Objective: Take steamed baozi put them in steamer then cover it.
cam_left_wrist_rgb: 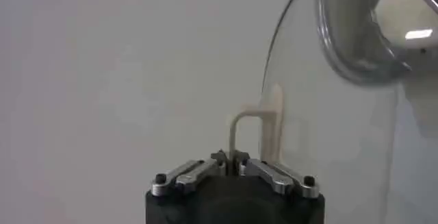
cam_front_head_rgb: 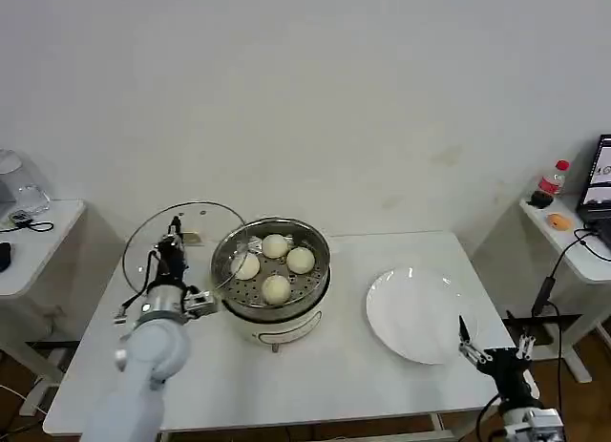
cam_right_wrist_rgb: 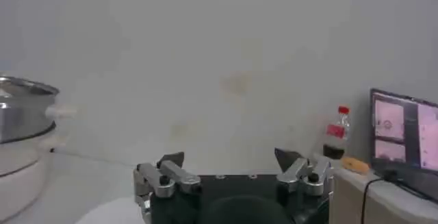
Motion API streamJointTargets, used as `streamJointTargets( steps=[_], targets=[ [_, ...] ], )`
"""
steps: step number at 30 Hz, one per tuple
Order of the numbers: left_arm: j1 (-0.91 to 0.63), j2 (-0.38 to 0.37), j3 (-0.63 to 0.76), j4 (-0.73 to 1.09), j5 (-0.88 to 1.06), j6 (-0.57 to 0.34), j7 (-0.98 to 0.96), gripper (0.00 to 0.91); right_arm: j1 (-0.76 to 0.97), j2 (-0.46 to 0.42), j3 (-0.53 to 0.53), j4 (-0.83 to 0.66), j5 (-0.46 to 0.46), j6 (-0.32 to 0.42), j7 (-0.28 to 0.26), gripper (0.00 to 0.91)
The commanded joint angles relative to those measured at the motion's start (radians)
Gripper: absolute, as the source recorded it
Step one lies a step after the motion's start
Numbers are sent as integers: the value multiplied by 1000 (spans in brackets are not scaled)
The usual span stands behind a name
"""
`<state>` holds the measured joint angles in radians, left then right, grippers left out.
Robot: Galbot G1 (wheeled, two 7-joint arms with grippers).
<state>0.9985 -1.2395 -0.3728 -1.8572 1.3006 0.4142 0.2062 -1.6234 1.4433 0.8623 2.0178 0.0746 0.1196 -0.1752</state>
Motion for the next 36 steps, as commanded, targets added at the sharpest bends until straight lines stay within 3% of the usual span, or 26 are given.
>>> streamJointTargets(
  steps=[1,15,36],
  targets=[
    [-79,-239,80,49,169,48,72,0,9,14,-16,-8,-21,-1,1,907],
    [-64,-347,137,104,291,28,75,0,12,21,-23,-24,-29,6,-3,907],
    [-70,-360,161,171,325,11,74,0,14,24,-30,-31,-36,9,-6,907]
  ],
)
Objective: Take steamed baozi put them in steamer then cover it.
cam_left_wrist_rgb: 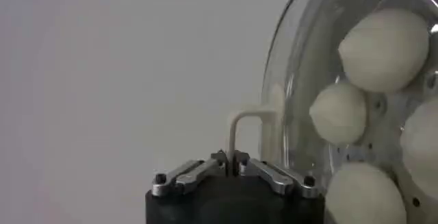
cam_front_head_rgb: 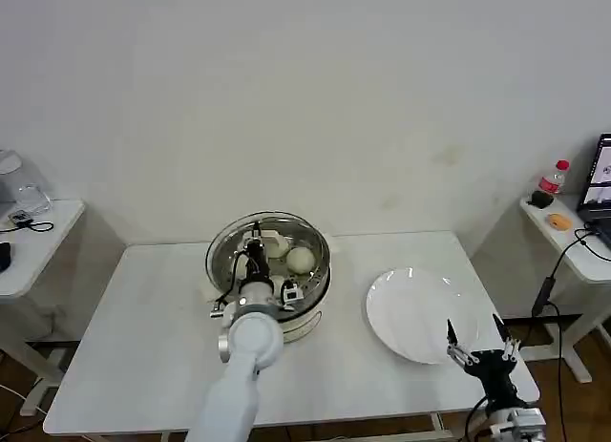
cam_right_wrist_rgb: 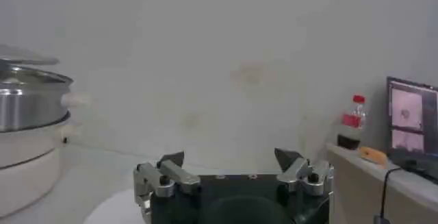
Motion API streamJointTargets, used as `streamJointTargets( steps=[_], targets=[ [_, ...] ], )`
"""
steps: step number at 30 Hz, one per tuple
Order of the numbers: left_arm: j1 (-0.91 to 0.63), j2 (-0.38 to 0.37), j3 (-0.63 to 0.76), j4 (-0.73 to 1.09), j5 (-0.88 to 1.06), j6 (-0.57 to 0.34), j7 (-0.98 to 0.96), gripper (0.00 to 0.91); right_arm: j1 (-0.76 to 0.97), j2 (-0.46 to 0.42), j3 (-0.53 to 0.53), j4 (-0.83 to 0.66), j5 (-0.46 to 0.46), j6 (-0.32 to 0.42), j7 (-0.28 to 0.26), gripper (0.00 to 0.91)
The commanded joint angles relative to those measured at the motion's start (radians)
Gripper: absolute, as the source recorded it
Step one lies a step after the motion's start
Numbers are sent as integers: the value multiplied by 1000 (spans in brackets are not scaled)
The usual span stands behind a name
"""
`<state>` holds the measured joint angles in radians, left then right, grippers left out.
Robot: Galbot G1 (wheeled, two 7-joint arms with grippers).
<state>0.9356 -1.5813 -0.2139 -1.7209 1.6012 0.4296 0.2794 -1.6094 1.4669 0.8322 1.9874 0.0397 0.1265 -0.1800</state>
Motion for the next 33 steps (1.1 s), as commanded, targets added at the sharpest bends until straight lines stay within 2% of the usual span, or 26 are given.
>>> streamJointTargets(
  steps=[1,21,22,23,33],
  targets=[
    [-9,-18,1,40,25,-5,1,0,0,0,0,-1,-1,2,-1,907],
    [-7,-21,8,56,23,-13,-12,0,0,-1,-8,-3,1,3,-5,907],
    [-11,-21,7,58,18,-17,-16,50,0,0,-8,-2,0,3,-6,907],
    [-11,-21,6,56,18,-19,-14,907,0,0,-9,-2,0,3,-7,907],
    [19,-12,8,-19,-21,-20,-13,907,-1,0,-10,-1,-4,4,-8,907]
  ],
)
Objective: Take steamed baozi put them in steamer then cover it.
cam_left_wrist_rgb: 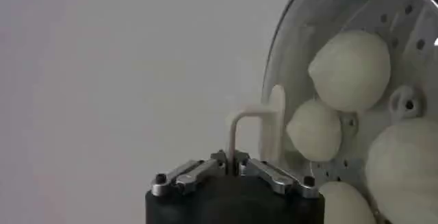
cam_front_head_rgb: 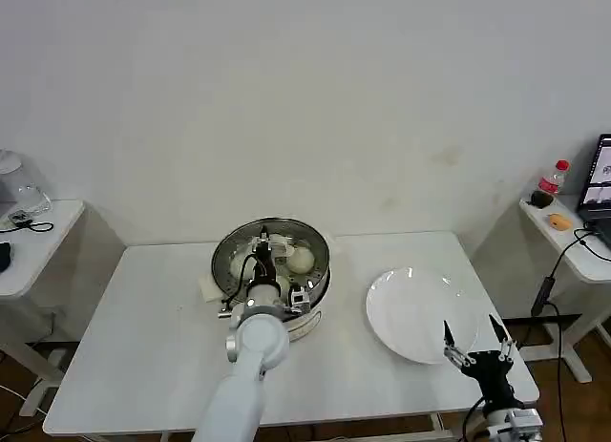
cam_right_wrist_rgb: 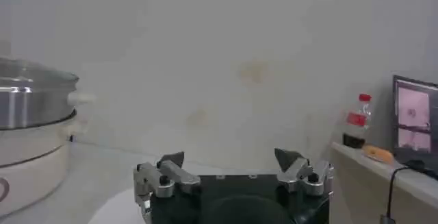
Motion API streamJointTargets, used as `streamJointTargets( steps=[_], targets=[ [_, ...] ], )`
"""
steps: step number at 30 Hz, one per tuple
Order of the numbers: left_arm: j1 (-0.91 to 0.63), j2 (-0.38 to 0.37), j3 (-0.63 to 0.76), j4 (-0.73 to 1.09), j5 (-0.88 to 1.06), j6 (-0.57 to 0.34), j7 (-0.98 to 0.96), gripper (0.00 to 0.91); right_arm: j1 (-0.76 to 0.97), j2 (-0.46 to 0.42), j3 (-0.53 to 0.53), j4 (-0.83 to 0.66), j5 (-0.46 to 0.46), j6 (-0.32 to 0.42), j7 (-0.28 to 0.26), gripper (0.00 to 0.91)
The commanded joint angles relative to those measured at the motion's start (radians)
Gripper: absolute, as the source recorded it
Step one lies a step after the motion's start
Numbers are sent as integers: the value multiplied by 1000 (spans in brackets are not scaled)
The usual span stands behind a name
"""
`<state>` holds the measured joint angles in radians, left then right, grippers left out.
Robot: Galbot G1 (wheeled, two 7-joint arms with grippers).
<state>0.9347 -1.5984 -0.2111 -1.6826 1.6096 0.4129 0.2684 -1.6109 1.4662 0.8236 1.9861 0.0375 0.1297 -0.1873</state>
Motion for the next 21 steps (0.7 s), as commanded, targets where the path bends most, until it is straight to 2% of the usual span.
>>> streamJointTargets(
  steps=[1,10,19,21],
  targets=[
    [25,11,9,-69,-39,-3,-2,907,0,1,-3,0,-3,1,-1,907],
    [106,105,33,-257,-154,-2,6,907,-4,5,-4,-2,-15,4,-1,907],
    [301,205,32,-508,-323,-68,-36,907,-9,-14,-1,-12,-4,10,-2,907],
    [366,221,5,-557,-446,-89,-81,907,-12,-20,-1,-13,3,10,-3,907]
  ],
)
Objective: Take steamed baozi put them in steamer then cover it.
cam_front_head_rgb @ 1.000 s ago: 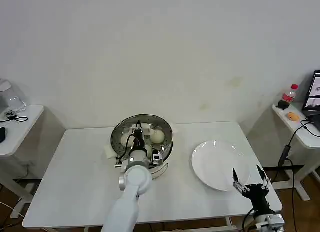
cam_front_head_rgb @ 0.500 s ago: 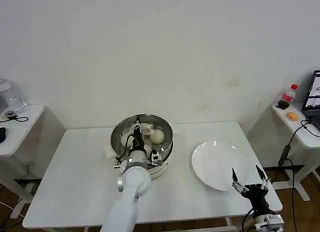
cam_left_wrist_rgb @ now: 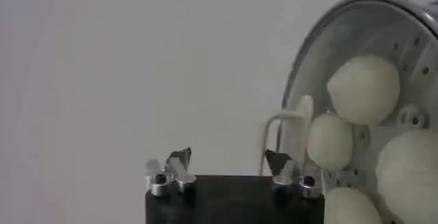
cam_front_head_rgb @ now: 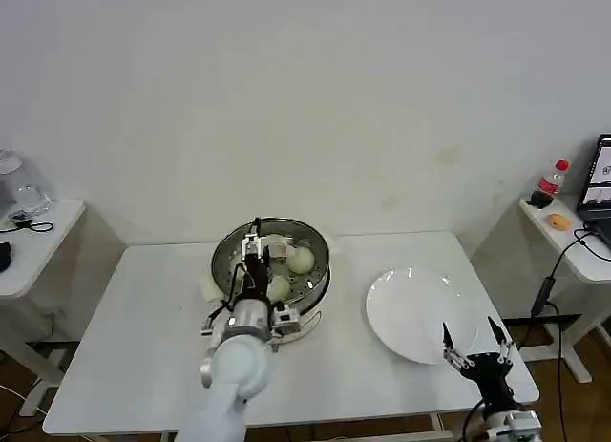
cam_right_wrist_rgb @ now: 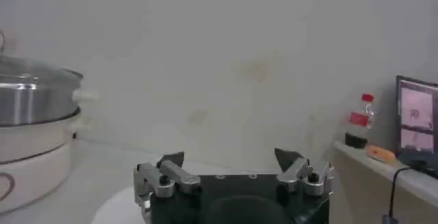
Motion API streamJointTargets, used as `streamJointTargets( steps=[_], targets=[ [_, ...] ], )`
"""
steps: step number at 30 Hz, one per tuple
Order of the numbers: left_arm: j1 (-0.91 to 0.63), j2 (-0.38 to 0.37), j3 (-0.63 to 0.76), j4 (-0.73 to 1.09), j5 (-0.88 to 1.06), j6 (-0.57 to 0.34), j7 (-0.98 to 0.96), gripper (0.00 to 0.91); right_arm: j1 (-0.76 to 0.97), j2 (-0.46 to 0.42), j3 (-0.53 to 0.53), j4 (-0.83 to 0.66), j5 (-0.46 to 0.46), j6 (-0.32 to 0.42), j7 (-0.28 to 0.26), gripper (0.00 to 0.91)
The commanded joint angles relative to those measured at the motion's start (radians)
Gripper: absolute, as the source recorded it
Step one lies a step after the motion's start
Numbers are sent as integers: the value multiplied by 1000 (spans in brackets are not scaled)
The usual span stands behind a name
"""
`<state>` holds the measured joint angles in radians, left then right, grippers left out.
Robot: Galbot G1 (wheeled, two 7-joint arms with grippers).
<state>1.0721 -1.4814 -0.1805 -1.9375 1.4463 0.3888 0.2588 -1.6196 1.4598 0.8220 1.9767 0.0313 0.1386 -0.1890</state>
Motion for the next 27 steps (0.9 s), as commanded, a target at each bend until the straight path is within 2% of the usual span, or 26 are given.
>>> streamJointTargets(
  steps=[1,4,5,6,8,10,12,14,18,21,27],
  targets=[
    [252,106,-42,-312,-328,-77,-95,907,-5,-19,1,-3,11,1,-2,907],
    [344,131,-135,-299,-739,-168,-266,907,-13,-34,5,-4,27,4,-4,907],
    [378,149,-173,-273,-905,-222,-315,907,-11,-33,5,-3,25,3,-3,907],
    [418,150,-253,-244,-1088,-337,-357,907,-12,-35,3,-3,27,-1,-3,907],
    [462,153,-330,-228,-1258,-402,-423,907,-14,-35,0,-2,25,0,-4,907],
    [499,154,-394,-225,-1323,-419,-445,907,-18,-37,-6,1,27,-4,-4,907],
    [540,139,-457,-225,-1471,-410,-473,907,-25,-43,-13,1,30,-4,-5,907],
    [587,139,-492,-236,-1549,-395,-463,907,-32,-52,-16,1,39,-7,-4,907],
    [689,142,-538,-242,-1596,-444,-459,907,-60,-84,-24,19,74,-30,-4,907],
    [763,143,-557,-247,-1611,-476,-448,907,-97,-113,-30,57,124,-81,-4,907],
    [792,123,-558,-252,-1621,-482,-439,907,-127,-141,-32,71,172,-141,1,907]
  ],
)
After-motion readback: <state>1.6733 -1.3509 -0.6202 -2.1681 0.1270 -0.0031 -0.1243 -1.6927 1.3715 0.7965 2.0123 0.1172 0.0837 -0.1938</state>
